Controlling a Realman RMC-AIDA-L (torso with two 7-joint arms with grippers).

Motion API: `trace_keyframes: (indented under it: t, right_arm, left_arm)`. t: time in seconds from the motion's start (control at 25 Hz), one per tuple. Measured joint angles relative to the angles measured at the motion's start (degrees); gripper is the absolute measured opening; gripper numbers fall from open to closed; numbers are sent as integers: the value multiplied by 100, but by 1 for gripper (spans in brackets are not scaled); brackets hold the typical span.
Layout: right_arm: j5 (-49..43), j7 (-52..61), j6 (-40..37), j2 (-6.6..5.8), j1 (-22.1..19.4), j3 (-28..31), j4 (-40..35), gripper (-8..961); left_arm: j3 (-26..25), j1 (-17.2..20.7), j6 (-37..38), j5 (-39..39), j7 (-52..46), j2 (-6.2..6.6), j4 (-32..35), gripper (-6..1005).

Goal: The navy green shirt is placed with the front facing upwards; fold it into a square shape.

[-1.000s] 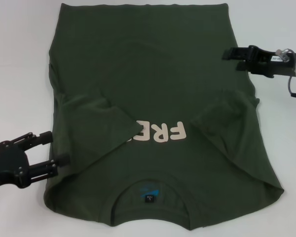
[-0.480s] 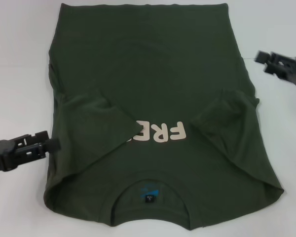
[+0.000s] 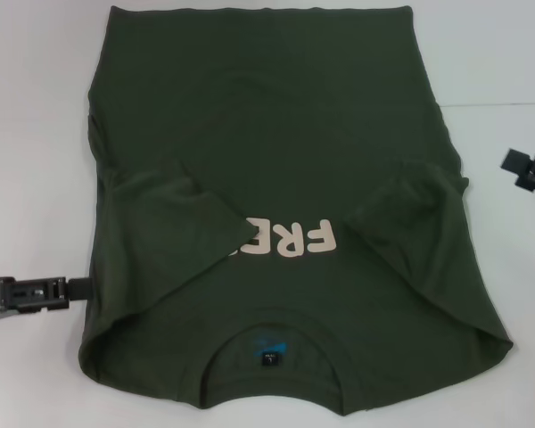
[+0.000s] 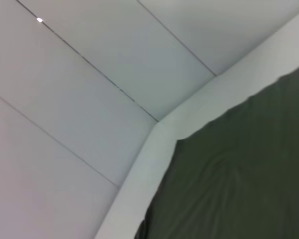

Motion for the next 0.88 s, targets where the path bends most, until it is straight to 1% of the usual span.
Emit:
trace_keyframes:
  t: [0.08, 0.2, 0.4, 0.52, 0.6, 0.72, 0.8, 0.88]
  right_arm:
    - [-3, -1, 10, -47, -100, 7, 82, 925]
    - [-8, -10, 37, -115, -246, 33, 168, 923]
    - [-41, -24, 21, -132, -397, 66, 173, 921]
    - [-248, -159, 35, -126, -389, 49, 177, 920]
    - [-390, -417, 40, -82, -314, 41, 182, 920]
    - [-489, -1003, 63, 47, -78, 23, 187, 919]
    - [-667, -1256, 134, 144, 220, -29, 162, 918]
    - [-977, -1218, 308, 193, 598, -133, 111, 917]
  left_arm:
    - [23, -62, -93, 209, -185, 19, -28, 836]
    - [44, -82, -281, 299, -337, 22, -52, 836]
    - [56, -77, -491, 355, -375, 24, -85, 835]
    - [61, -70, -550, 357, -310, 20, -117, 834]
    - [63, -59, -567, 360, -278, 8, -120, 834]
    - [68, -51, -569, 360, -238, -4, -121, 834]
    - [68, -49, -569, 360, -212, -7, -121, 833]
    - [68, -50, -567, 356, -202, -8, -121, 833]
